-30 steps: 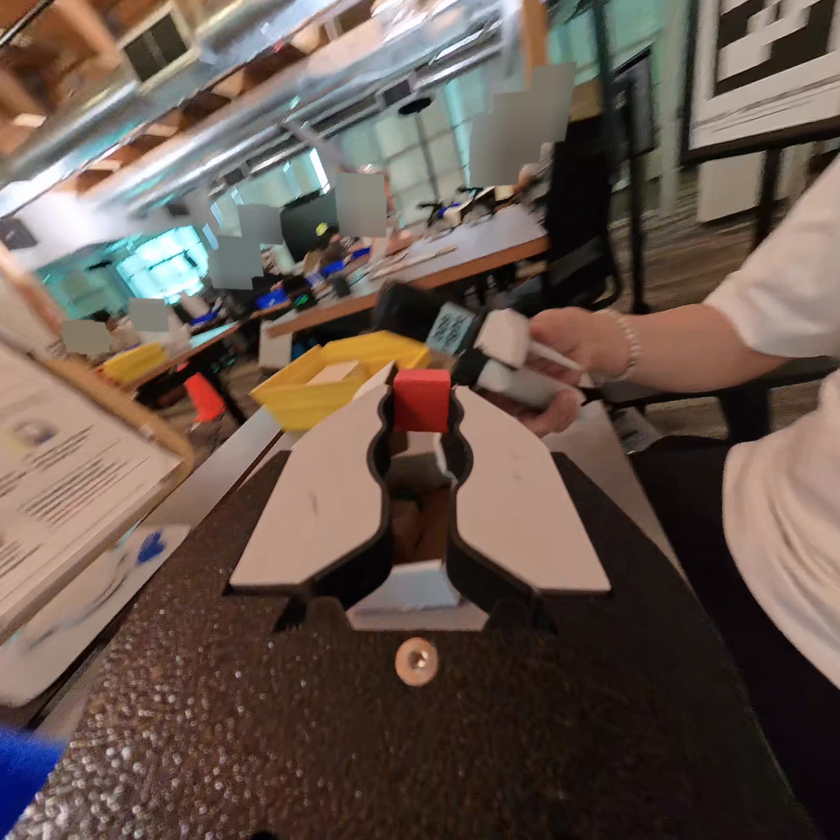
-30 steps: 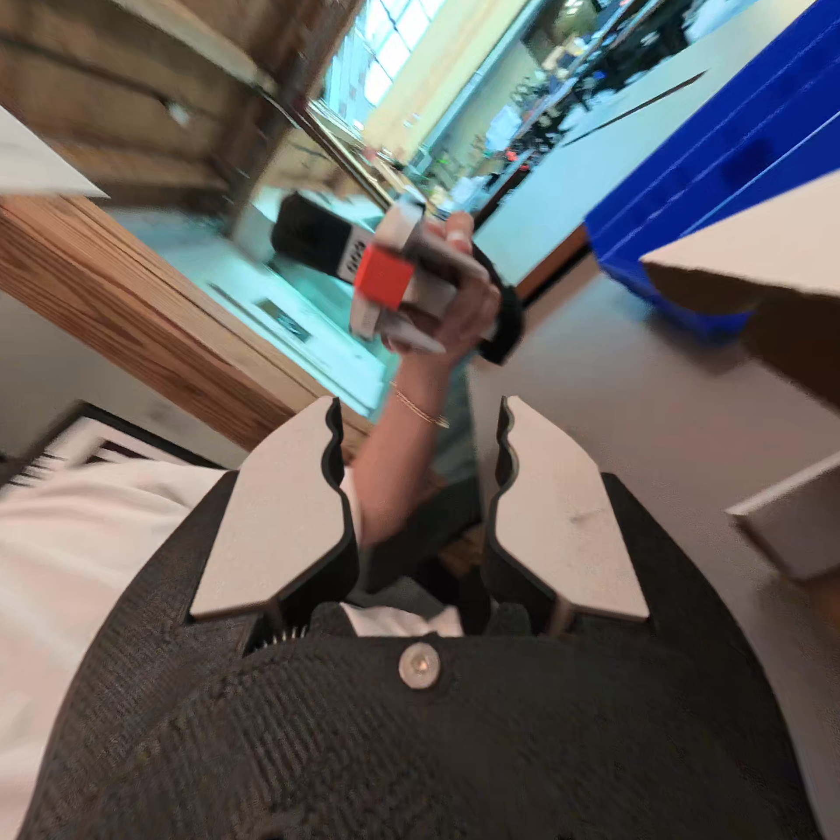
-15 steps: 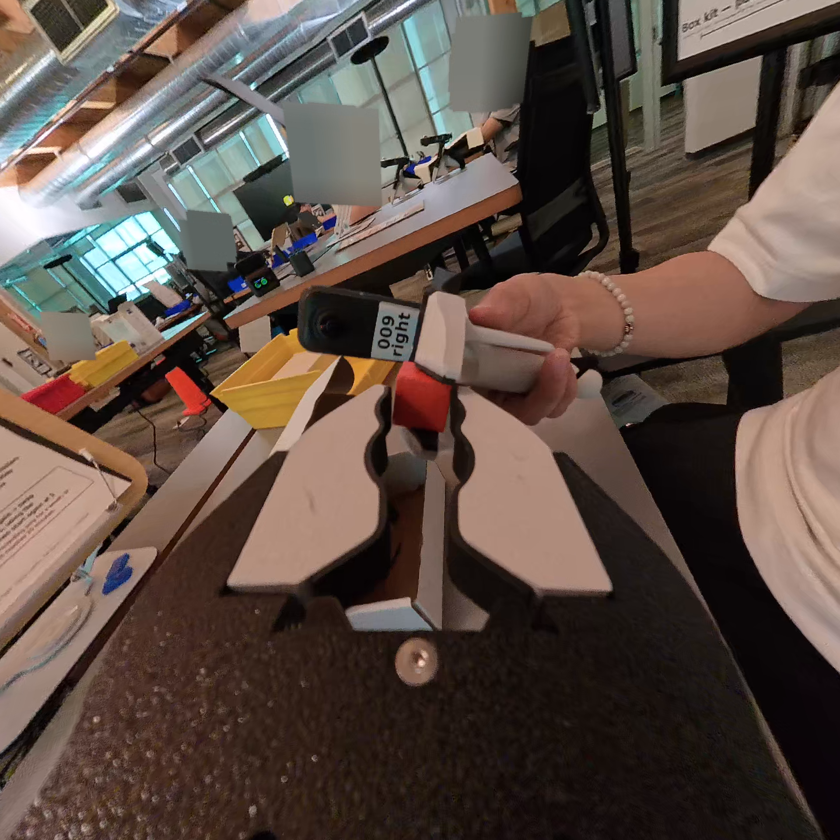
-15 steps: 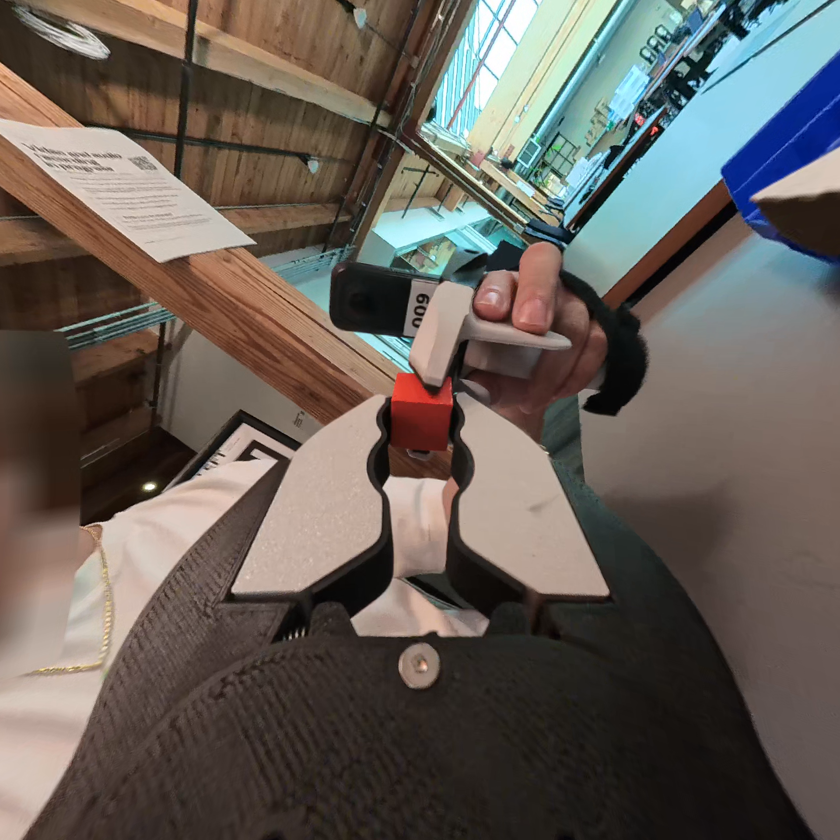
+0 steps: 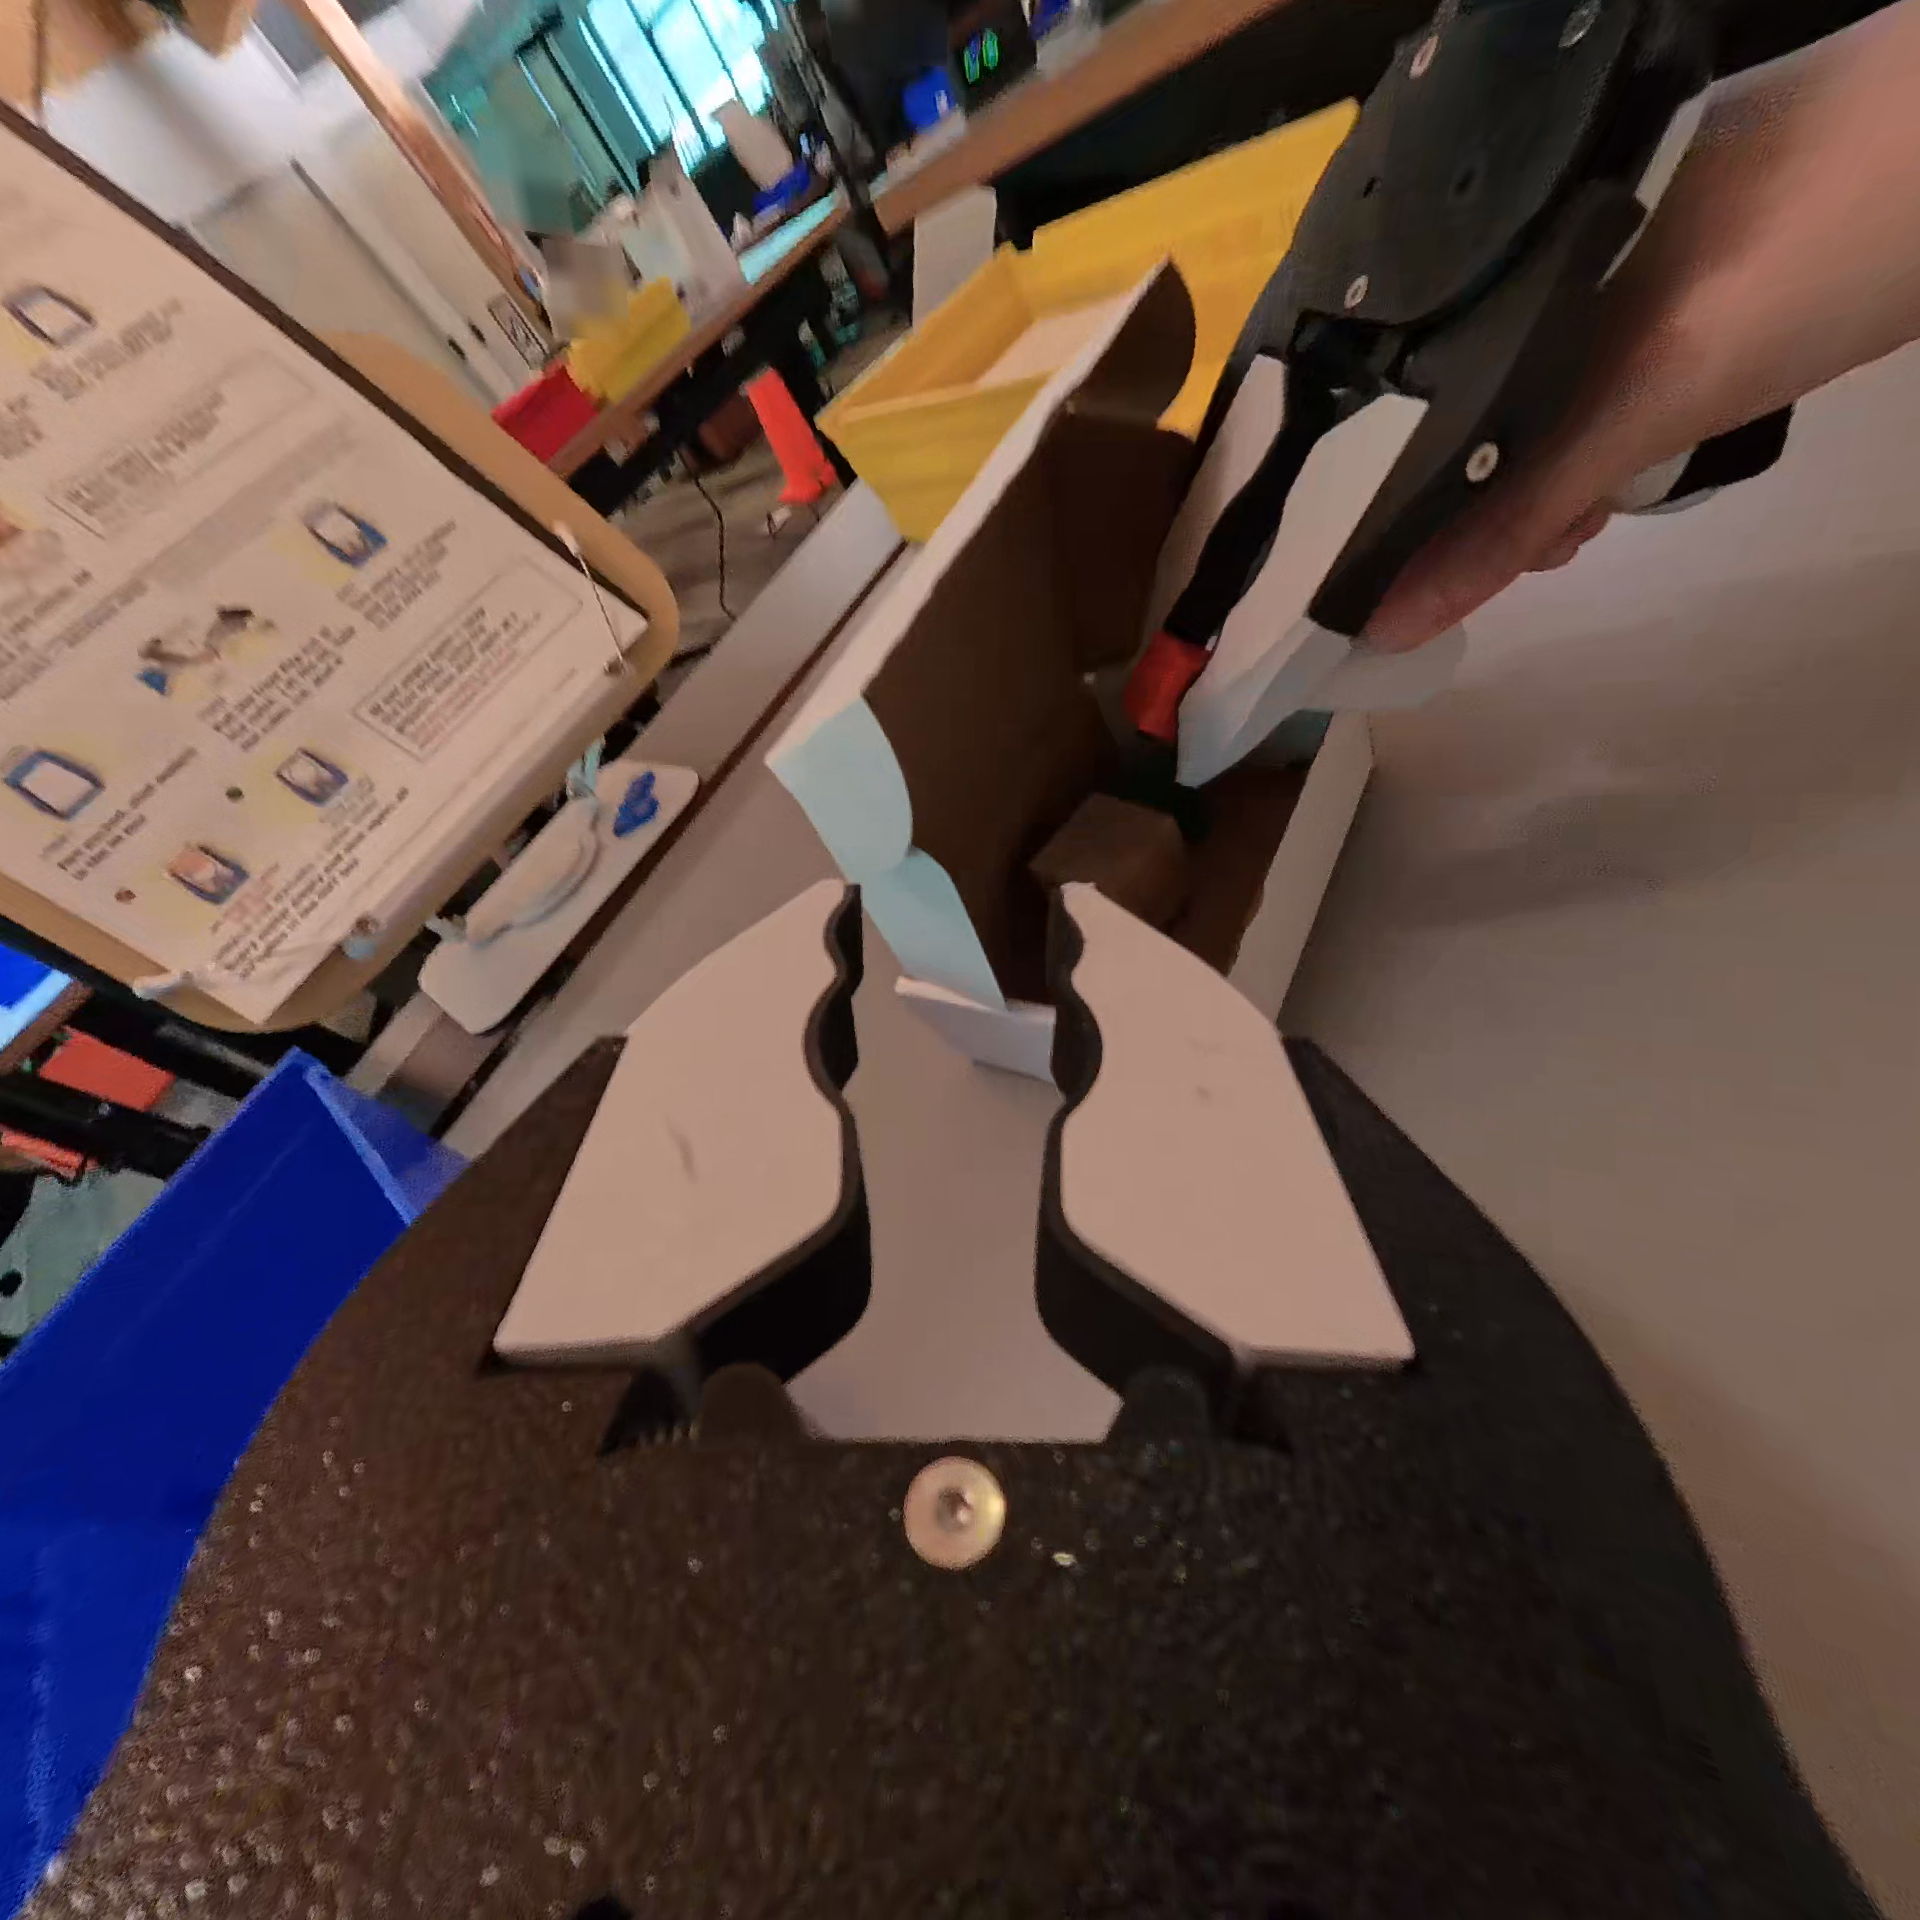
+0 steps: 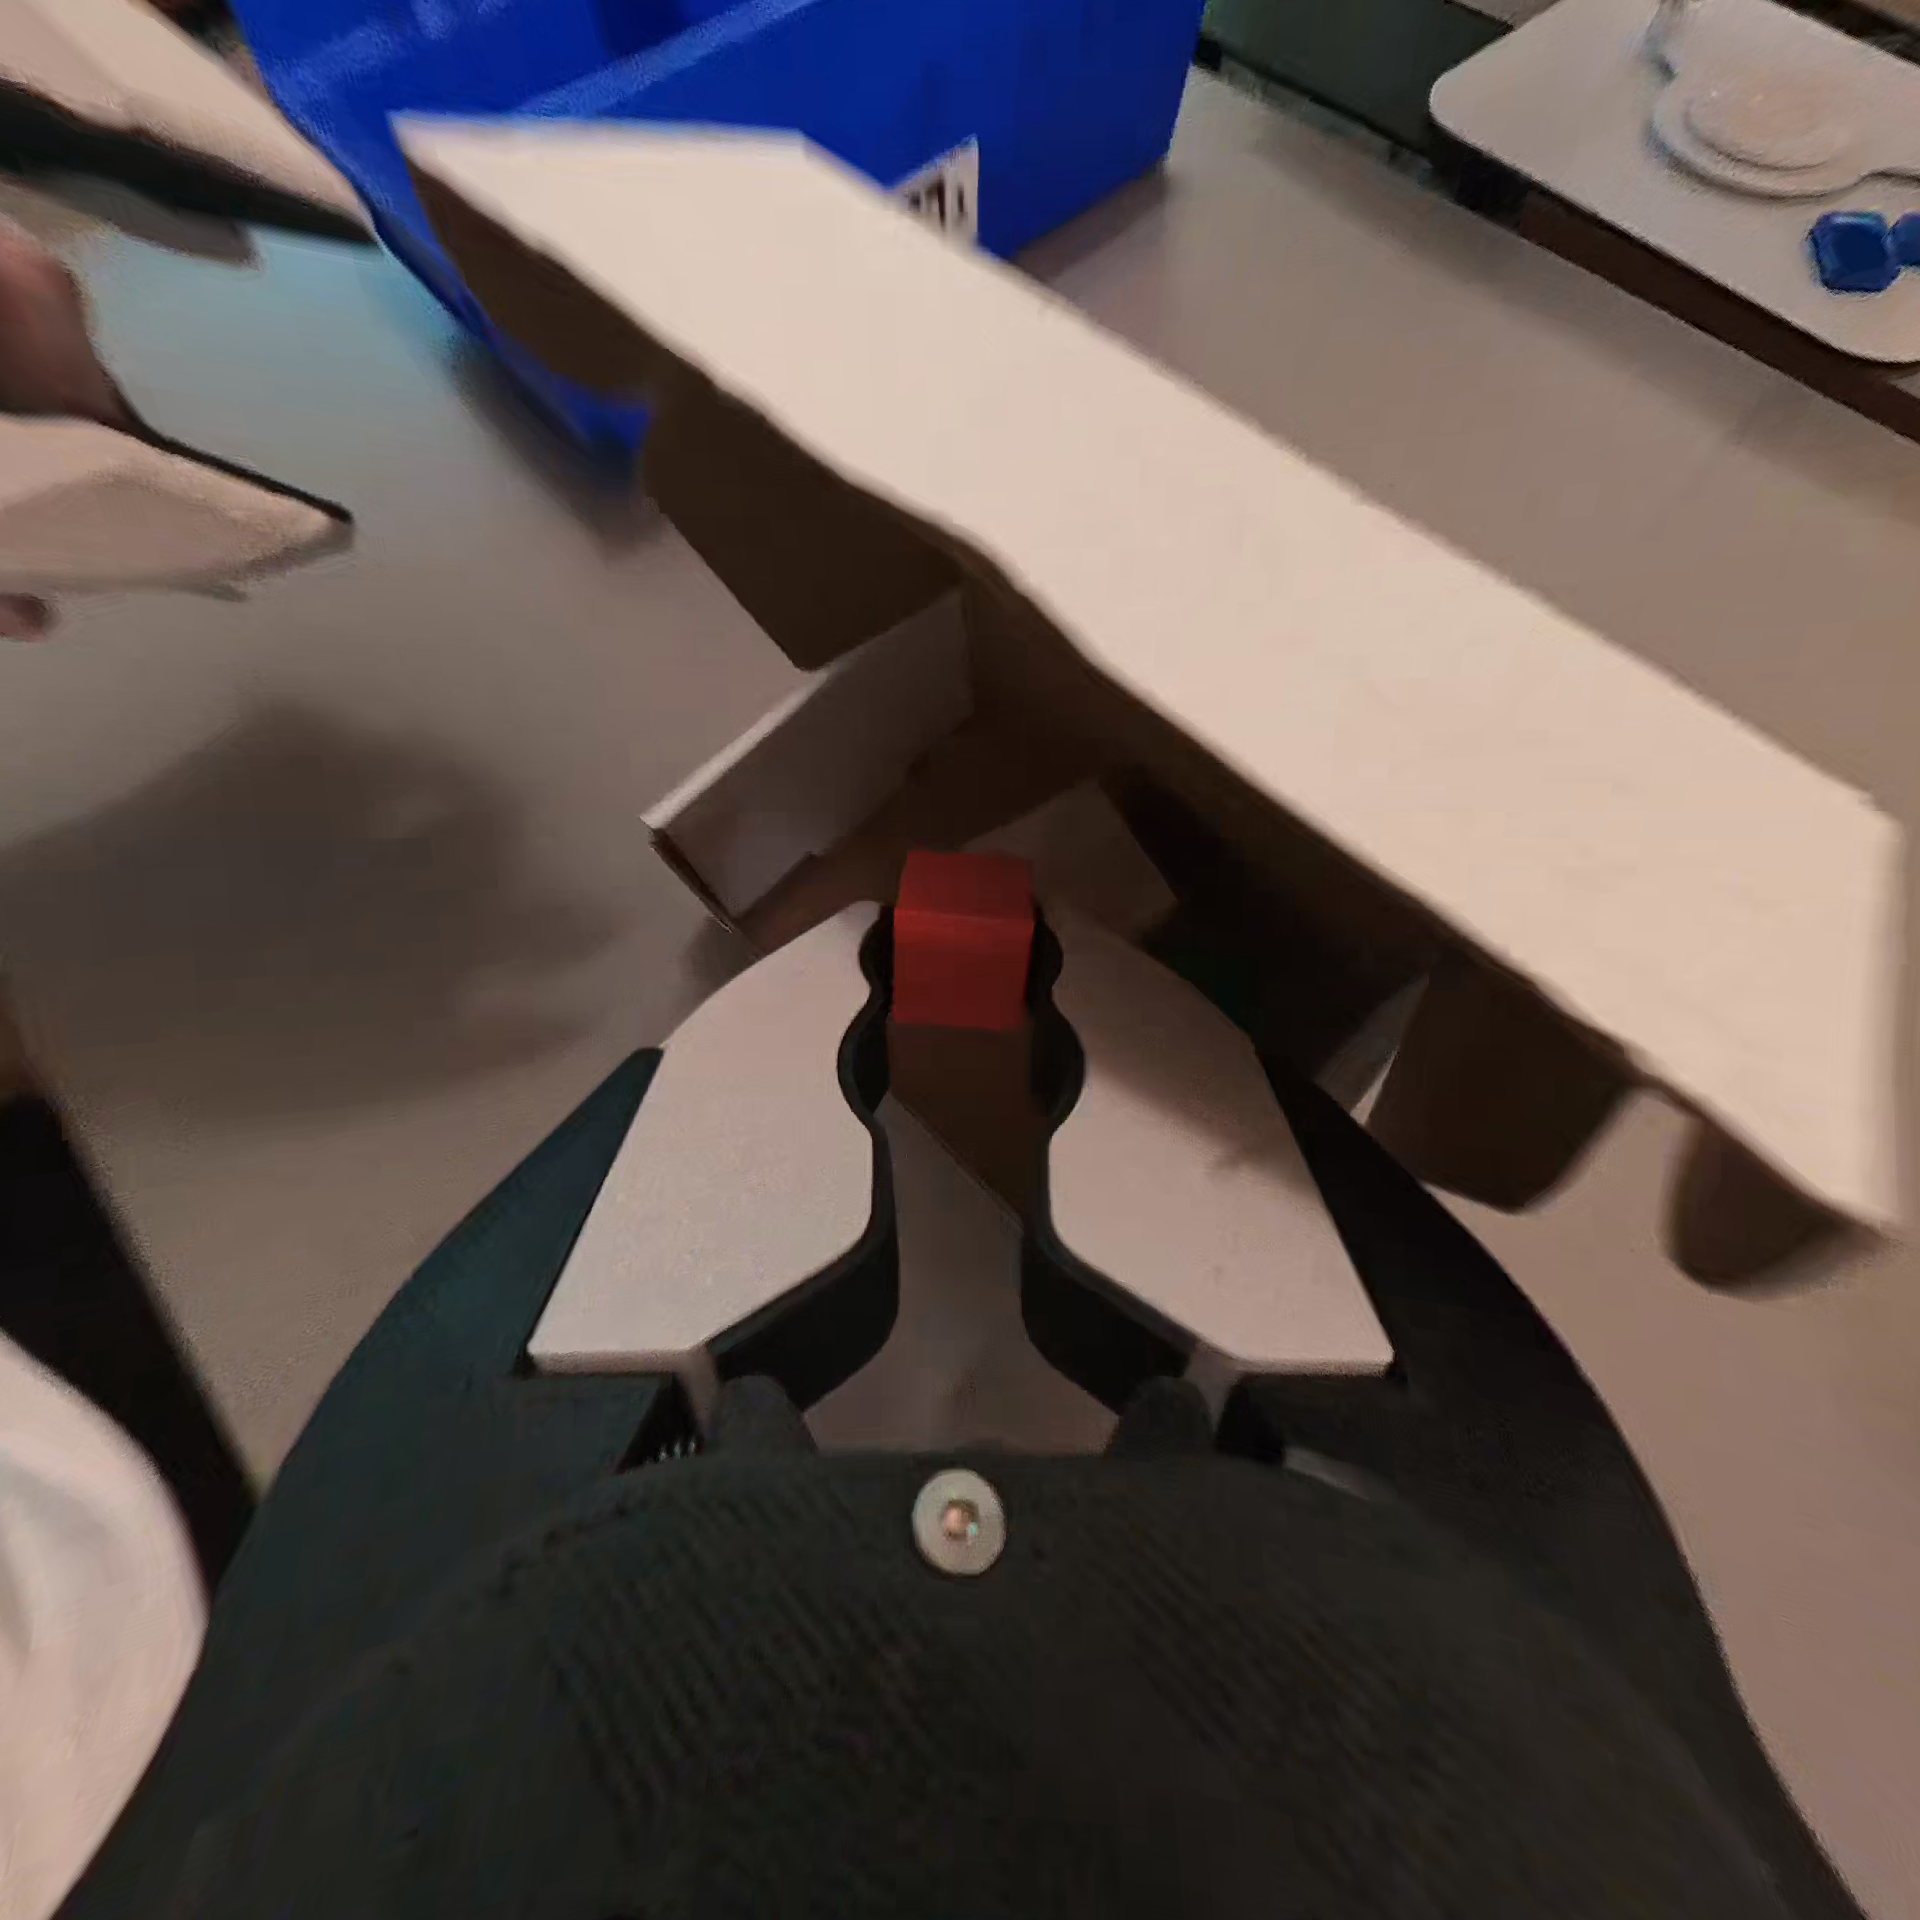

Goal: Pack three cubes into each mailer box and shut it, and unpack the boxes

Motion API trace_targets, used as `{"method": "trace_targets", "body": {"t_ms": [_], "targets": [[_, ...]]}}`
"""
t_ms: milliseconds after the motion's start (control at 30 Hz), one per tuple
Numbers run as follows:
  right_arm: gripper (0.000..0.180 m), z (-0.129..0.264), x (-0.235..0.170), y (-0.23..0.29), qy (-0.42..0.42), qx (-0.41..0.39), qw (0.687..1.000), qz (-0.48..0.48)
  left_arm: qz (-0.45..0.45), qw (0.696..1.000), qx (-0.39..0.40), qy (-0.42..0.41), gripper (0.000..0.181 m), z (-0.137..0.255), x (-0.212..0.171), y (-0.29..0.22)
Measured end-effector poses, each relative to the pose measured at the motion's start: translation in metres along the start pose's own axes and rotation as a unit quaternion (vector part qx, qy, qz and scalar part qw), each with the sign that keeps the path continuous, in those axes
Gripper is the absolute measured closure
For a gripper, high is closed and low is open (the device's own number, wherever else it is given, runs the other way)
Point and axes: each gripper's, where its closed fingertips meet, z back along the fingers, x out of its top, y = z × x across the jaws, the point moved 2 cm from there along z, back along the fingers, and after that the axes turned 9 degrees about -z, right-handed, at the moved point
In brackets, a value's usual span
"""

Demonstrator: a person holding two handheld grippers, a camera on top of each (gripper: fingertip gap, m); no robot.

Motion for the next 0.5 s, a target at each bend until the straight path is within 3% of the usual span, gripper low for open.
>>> {"method": "trace_targets", "body": {"t_ms": [100, 200, 367, 500], "targets": [[0.145, -0.017, -0.012, 0.0, 0.021, -0.039, 0.998, 0.053, 0.021, 0.998, 0.001, 0.054, 0.147, -0.006, -0.011, -0.002], [0.132, -0.01, -0.006, 0.006, 0.016, -0.045, 0.996, 0.073, 0.079, 0.991, 0.035, 0.103, 0.148, -0.01, -0.02, 0.004], [0.157, 0.04, 0.005, 0.002, 0.028, -0.069, 0.993, 0.091, 0.165, 0.98, 0.043, 0.104, 0.151, -0.023, -0.012, -0.003], [0.152, 0.069, -0.001, -0.043, 0.031, -0.145, 0.989, 0.025, 0.202, 0.97, 0.052, 0.124, 0.156, -0.035, -0.01, -0.008]]}}
